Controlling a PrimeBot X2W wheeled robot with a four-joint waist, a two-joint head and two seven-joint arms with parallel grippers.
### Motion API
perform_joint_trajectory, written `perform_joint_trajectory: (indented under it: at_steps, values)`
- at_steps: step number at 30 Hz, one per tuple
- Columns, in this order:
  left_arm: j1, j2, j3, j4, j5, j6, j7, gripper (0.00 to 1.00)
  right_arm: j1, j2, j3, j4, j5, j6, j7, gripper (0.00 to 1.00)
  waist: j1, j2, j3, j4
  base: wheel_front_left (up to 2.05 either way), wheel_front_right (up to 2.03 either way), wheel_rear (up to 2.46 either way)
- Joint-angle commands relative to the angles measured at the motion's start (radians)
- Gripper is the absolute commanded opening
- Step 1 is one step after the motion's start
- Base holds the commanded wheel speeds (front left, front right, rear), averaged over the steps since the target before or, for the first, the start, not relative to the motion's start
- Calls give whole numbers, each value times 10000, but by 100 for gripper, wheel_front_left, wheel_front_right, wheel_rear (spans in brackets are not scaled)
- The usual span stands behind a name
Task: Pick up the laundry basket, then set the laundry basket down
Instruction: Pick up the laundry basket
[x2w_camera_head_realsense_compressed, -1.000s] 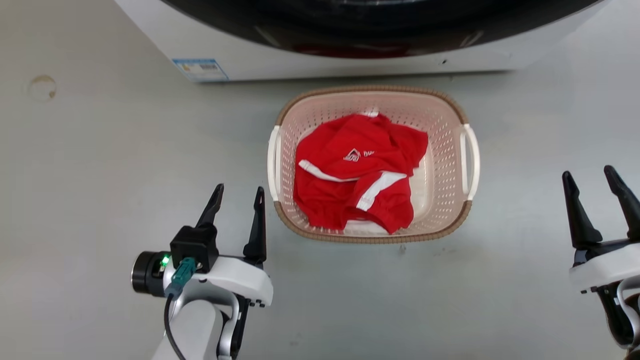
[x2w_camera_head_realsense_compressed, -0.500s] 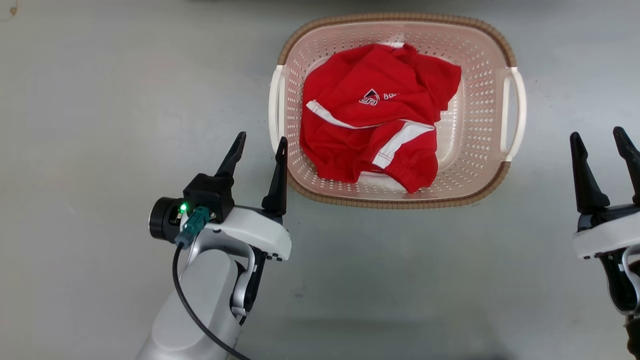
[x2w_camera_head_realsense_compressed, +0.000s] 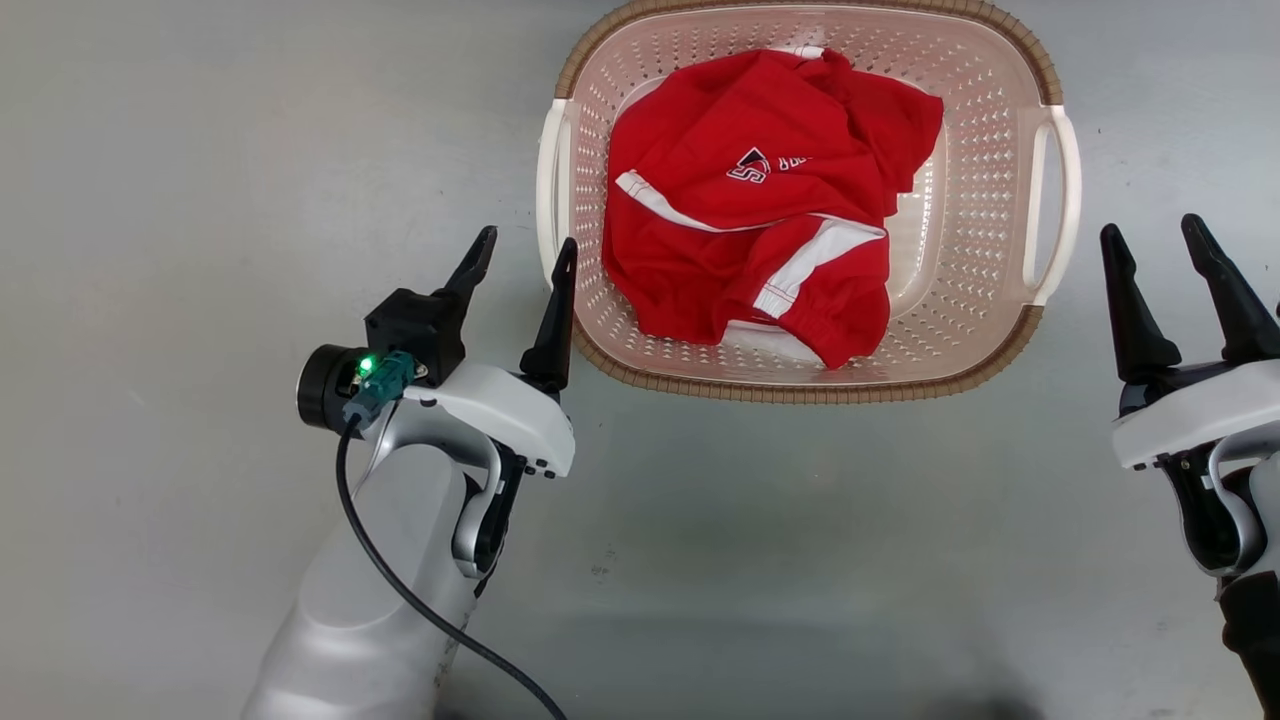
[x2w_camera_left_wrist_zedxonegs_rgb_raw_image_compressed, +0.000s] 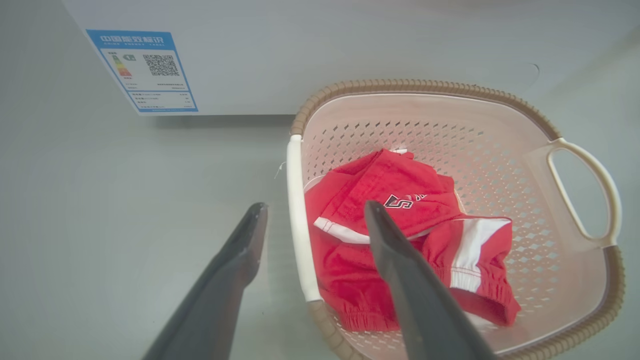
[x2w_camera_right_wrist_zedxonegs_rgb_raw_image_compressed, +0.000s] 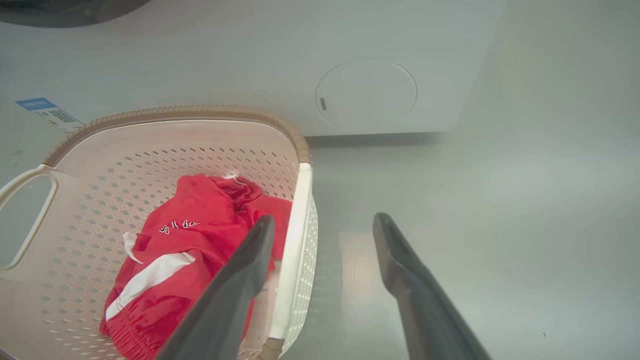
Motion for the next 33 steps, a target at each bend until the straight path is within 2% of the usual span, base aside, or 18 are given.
perform_joint_trajectory:
  at_steps: [1, 12, 33]
  values:
    - [-22, 193, 268, 6, -40, -110, -89, 100, 124, -47, 226, -25, 152, 40, -135, 100, 0, 0, 51, 3, 0, 0, 0]
    - [-550, 193, 433, 929, -132, -492, -89, 100, -304, 12, 628, 466, 378, 40, -135, 100, 0, 0, 291, 65, 0, 0, 0]
    - [-658, 193, 107, 1144, -306, -405, -89, 100, -359, -101, 943, 597, 622, 40, -135, 100, 0, 0, 195, 126, 0, 0, 0]
